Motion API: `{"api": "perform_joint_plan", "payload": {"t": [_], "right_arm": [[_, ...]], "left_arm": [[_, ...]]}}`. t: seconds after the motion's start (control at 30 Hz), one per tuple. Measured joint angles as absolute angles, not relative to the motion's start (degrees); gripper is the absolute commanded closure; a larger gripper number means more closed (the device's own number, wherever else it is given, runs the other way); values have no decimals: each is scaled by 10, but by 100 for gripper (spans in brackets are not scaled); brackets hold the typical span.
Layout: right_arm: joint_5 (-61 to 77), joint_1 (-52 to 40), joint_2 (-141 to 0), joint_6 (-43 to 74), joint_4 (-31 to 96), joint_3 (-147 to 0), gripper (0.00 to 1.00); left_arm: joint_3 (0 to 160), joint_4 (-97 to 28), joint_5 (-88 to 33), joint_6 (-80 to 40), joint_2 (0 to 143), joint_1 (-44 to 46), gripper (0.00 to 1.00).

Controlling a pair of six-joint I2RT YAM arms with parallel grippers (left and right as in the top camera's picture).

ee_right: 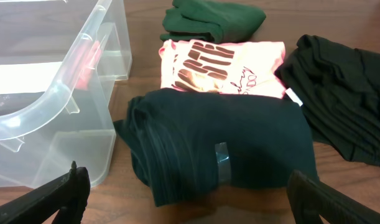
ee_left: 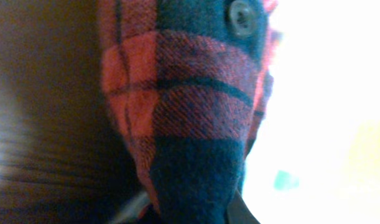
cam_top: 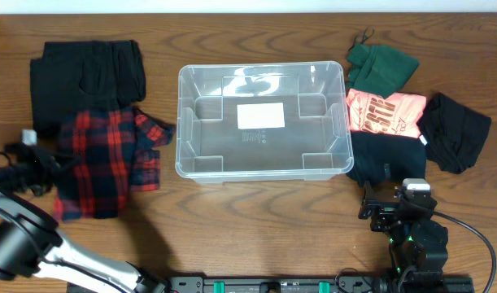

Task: Pack container
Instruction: 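Reach the left gripper to the plaid shirt and grasp it, then lift the plaid shirt with the left gripper and lower it into the container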

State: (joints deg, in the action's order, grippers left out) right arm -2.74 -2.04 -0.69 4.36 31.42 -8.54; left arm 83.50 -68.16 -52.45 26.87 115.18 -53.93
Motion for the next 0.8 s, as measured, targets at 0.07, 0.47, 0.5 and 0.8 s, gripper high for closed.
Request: {"api": "perform_joint_plan", "payload": {"t": [0.07, 0.47, 0.5, 0.8], "right_arm": [[-27, -20, -7, 44, 314, -85, 1], [-27, -20, -7, 44, 314, -85, 1], [-27, -20, -7, 44, 314, -85, 1], [-27, -20, -7, 44, 314, -85, 1]], "left_arm": [[851, -695, -568, 269, 1097, -533, 94], [878, -517, -741, 112, 791, -368, 94], [878, -481, -744, 83, 778, -339, 94], [878, -314, -605, -176, 741, -56, 94]]}}
